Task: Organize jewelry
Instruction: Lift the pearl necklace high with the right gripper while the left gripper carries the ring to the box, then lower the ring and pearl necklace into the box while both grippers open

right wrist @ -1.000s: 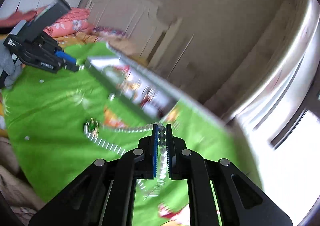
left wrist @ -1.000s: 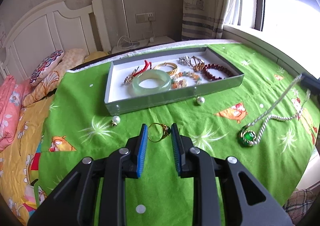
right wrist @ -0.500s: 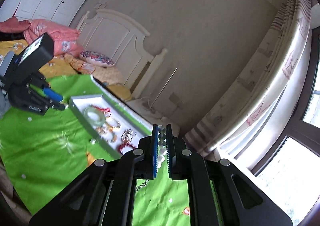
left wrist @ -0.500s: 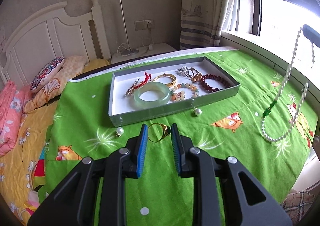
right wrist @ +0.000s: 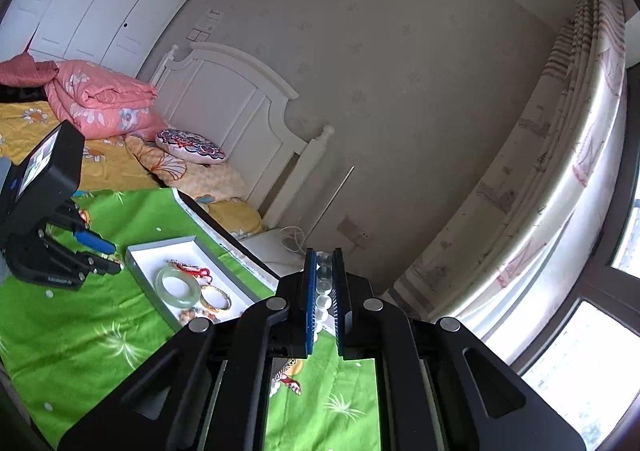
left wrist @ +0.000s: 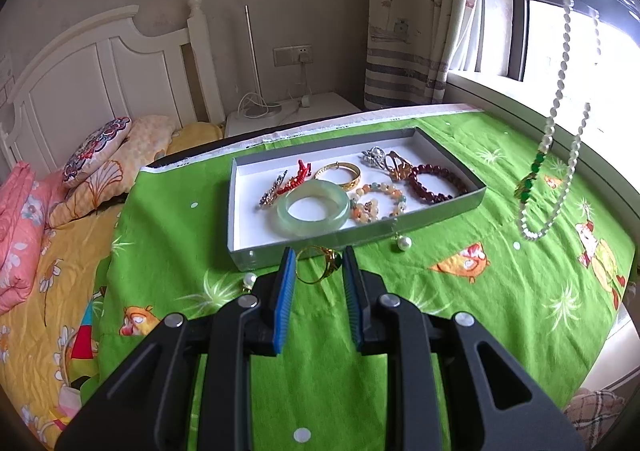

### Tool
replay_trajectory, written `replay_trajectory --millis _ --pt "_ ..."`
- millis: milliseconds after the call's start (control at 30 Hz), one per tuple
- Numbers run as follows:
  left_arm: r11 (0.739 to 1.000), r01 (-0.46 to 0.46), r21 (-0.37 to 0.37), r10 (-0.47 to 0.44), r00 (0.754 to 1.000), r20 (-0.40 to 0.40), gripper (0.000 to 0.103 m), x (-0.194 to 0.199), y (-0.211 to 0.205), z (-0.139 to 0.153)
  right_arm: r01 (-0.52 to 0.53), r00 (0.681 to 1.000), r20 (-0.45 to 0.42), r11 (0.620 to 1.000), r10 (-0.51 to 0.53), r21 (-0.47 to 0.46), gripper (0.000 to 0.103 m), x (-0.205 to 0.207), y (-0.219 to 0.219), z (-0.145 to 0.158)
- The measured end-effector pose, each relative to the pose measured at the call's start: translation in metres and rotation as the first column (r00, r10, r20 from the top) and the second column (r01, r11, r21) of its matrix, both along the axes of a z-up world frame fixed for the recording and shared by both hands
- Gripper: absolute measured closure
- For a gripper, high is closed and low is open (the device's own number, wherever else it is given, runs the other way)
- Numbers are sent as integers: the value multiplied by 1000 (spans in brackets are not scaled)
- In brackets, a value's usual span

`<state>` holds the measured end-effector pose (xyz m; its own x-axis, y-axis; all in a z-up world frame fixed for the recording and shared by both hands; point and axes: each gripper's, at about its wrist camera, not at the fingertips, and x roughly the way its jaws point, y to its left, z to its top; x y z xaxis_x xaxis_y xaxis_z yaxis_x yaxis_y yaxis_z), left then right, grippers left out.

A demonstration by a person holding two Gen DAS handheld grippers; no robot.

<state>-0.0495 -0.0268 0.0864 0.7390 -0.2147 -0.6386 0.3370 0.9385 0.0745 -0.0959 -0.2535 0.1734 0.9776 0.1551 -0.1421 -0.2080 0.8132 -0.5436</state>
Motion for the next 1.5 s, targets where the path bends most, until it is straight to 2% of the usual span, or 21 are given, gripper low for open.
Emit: replay_trajectory --millis 500,1133,1333,1500 --pt "1000 4 -3 -4 1000 -19 80 25 -8 3 -1 999 -40 1000 2 30 94 60 22 19" --pt "999 -34 -21 33 996 -77 80 101 -14 4 1 986 -166 994 17 108 94 139 46 27" --pt "997 -65 -29 62 991 -118 80 124 -13 -11 -1 971 -238 990 35 142 94 162 56 11" --pt "994 -95 -53 87 986 -139 80 141 -12 -20 1 934 -352 988 55 157 94 183 65 -20"
